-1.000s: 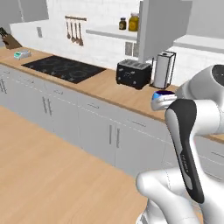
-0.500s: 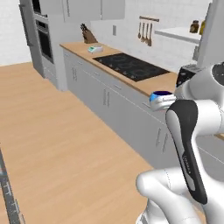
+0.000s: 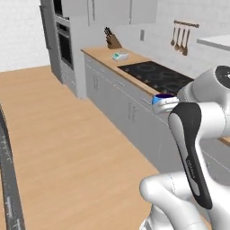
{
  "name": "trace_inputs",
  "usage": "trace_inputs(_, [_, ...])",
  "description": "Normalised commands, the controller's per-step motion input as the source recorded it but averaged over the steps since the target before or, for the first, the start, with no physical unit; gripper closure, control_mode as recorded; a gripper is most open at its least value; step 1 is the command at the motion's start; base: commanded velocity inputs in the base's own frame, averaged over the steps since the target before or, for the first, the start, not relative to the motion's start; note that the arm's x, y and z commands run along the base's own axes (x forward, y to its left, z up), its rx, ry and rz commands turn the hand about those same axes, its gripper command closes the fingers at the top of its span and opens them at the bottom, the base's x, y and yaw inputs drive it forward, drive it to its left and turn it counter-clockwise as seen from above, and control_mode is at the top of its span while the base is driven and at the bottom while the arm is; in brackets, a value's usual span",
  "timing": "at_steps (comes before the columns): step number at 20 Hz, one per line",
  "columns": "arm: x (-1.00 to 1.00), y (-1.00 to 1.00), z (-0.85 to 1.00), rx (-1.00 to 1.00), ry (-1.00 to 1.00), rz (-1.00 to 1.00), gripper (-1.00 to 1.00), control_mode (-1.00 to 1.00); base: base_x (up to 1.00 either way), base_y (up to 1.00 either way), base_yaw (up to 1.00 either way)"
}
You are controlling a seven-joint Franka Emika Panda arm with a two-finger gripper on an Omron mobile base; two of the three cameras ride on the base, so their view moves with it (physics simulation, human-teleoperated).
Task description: Gather all objects into one cabinet and sort the glasses and bowls to opposite sides.
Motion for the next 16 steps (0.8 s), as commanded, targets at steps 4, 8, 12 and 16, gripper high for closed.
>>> trace_inputs(4, [0.0,0.0,0.0,0.0,0.0,0.0,1.0,1.0,1.0,0.02,0.25])
trace_inputs(8, [0.0,0.0,0.0,0.0,0.0,0.0,1.0,1.0,1.0,0.03,0.22])
trace_inputs(12, [0.0,0.0,0.0,0.0,0.0,0.0,1.0,1.0,1.0,0.0,0.16])
trace_inputs(16, [0.0,0.0,0.0,0.0,0.0,0.0,1.0,1.0,1.0,0.01,0.13])
